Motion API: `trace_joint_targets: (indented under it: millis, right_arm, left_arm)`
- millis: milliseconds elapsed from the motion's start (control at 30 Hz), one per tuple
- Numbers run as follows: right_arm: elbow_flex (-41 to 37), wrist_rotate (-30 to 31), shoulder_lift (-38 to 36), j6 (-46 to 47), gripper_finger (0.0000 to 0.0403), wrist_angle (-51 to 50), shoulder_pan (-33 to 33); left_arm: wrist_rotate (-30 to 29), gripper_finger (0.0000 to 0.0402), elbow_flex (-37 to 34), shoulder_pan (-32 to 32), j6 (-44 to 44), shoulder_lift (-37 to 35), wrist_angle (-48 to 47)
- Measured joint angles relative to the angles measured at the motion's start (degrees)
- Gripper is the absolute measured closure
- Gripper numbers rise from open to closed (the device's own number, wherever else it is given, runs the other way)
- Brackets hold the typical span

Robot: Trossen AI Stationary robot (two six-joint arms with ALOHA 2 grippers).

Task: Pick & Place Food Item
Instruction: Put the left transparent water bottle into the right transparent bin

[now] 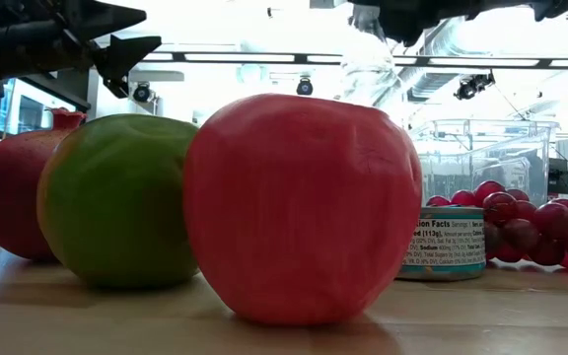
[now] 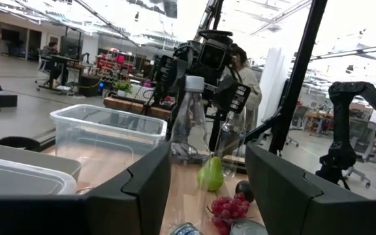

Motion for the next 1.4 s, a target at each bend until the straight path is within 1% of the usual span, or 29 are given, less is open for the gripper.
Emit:
trace_joint_targets:
  millis: [300,400,500,667,767,867,933,1067,1233,1400]
  right_arm:
    - [0.0,-4.3,0.3,2.1,0.0117,-0.6,0.0]
    - [0.0,-4.5,0.3,2.5,0.0127,-0.7,0.0]
    - [0.0,-5.6,0.3,2.4,0.015,-1.8,0.0]
    - [0.0,-5.9,0.3,2.5,0.0203,-2.2,0.0]
    - [0.0,-5.4,0.3,2.5,0.0231,-2.0,0.0]
    - [0.0,-3.3,0.3,2.5,0.0243,-1.9,0.0]
    - [0.0,-1.4,0.3,2.3,0.0241,-1.9,0.0]
    - [0.0,4.1,0.3,1.9,0.022,-2.0,1.1]
    - [0.0,4.5,0.3,0.1,0.0202,-2.0,2.9]
    - [0.0,5.7,0.3,0.8,0.0195,1.2,3.1]
  left_arm:
    - [0.2,0.0211,0.0,-0.2,-0.1,0.0,-1.0]
    - [0.1,0.0211,0.0,-0.2,-0.1,0.0,-1.5]
    - [0.1,0.0211,0.0,-0.2,-0.2,0.0,-1.7]
    - [0.1,0.0211,0.0,-0.1,-1.6,0.0,-1.9]
    - [0.1,0.0211,0.0,-0.1,-2.8,0.0,-2.0]
    - [0.1,0.0211,0.0,-0.1,-3.0,0.0,-2.0]
    - [0.1,0.0211,0.0,-0.1,-3.1,0.0,-2.0]
    - [0.0,0.0211,0.0,-0.1,-3.1,0.0,-2.0]
    - [-0.1,0.0211,0.0,-0.1,-3.1,0.0,-3.2]
    - [-0.1,0.0211,0.0,-0.1,-3.1,0.0,-5.6]
